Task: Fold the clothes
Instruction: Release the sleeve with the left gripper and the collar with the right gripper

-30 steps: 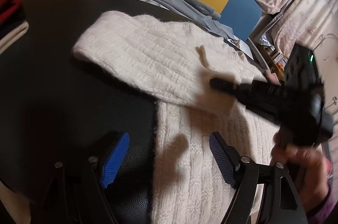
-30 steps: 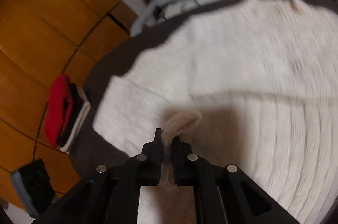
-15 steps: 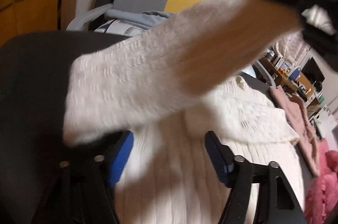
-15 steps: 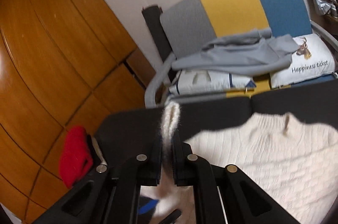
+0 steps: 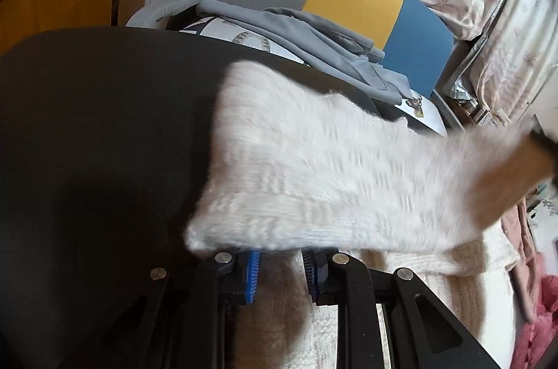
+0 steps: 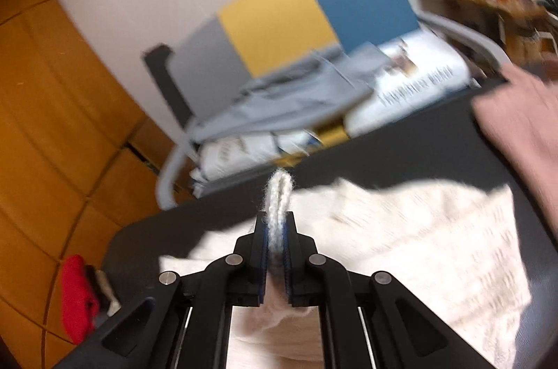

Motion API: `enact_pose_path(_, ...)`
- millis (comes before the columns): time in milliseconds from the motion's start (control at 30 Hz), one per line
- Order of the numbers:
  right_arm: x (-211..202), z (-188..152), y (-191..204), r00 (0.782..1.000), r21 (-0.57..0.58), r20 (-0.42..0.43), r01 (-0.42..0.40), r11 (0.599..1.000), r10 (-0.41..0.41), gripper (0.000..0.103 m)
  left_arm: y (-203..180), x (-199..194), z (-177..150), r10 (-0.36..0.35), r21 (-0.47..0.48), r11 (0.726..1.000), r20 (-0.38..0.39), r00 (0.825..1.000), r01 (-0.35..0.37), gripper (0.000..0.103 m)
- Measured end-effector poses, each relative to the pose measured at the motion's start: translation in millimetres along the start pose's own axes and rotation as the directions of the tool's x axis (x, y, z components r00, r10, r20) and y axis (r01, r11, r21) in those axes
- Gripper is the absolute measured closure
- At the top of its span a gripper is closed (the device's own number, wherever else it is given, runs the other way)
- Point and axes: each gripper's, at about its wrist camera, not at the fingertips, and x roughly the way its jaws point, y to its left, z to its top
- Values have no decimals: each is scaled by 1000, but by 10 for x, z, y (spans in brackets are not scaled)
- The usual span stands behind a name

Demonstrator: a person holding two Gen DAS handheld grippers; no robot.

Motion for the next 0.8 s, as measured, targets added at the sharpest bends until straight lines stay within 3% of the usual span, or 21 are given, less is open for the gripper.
enact_pose_path(233,8,-24,-473,999,61,10,43,997,-43,97,-51,10,5,22,23,999,-3,1000,-22,80)
enact_pose_path(400,239,-166,-616,996,45,-65,67,997,-64,97,-50,-128,-2,38,45,998,-25,999,-37,80)
enact_pose_path(467,362,-247,-667,992,42,-101,76,996,-71,94,-4,-266,-69,49,61,997,-28,998,-47,76)
enact_pose_path(533,454,-318,-748,986,59,-143,95,994,-85,91,86,-398,-174,75,70,995,-45,996,-72,58)
enact_pose_path(567,476,-349,-805,981,69,-159,120,990,-108,83,131,-464,-227,88,75,994,-53,995,-84,57)
enact_pose_path(633,454,-380,-885,975,79,-156,173,982,-160,82,210,-581,-298,116,82,990,-60,991,-111,57)
enact_pose_path(800,352,-481,-691,977,-4,-121,177,984,-176,79,28,-668,-113,139,130,982,23,990,-141,57)
